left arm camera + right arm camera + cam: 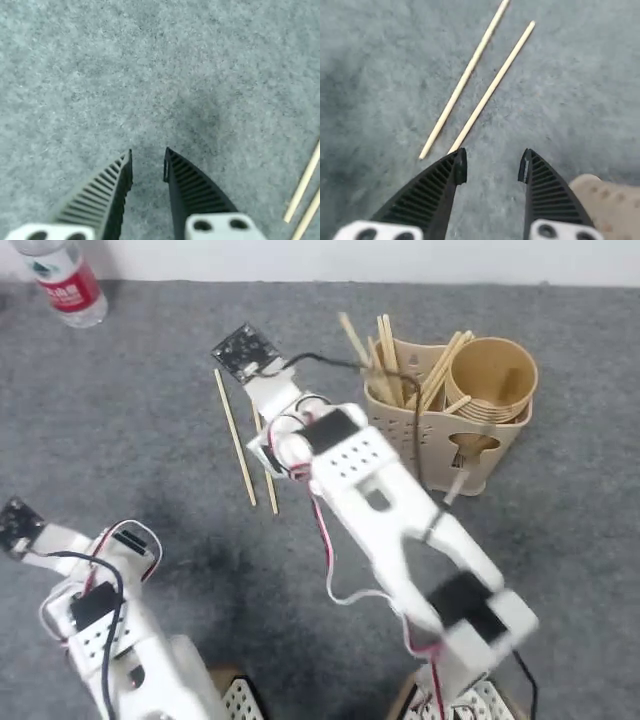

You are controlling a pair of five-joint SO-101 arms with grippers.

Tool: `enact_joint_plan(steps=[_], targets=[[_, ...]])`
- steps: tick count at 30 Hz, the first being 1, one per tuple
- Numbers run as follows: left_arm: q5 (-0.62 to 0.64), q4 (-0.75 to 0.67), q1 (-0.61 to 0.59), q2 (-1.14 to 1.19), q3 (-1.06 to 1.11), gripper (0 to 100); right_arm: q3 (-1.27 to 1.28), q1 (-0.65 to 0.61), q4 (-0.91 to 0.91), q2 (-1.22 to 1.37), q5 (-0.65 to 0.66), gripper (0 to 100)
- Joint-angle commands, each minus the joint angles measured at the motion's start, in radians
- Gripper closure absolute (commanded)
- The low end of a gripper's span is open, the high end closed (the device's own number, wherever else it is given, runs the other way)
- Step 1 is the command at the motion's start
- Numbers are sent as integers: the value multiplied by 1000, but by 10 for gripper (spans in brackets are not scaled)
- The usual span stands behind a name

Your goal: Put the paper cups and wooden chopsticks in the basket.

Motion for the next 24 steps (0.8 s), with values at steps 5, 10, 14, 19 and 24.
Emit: enact_joint_plan(steps=[5,10,14,19,24], targets=[[0,3,31,-15,-28,906,-278,22,-54,312,26,812],[0,3,32,-15,-28,906,-462,16,-47,522,-2,812],[0,3,32,-15,-28,906,-618,22,-45,674,0,812],[0,3,34,-15,-28,906,-859,13,104,802,0,812],[0,3,34,-14,-28,906,-1079,8,234,929,25,899]])
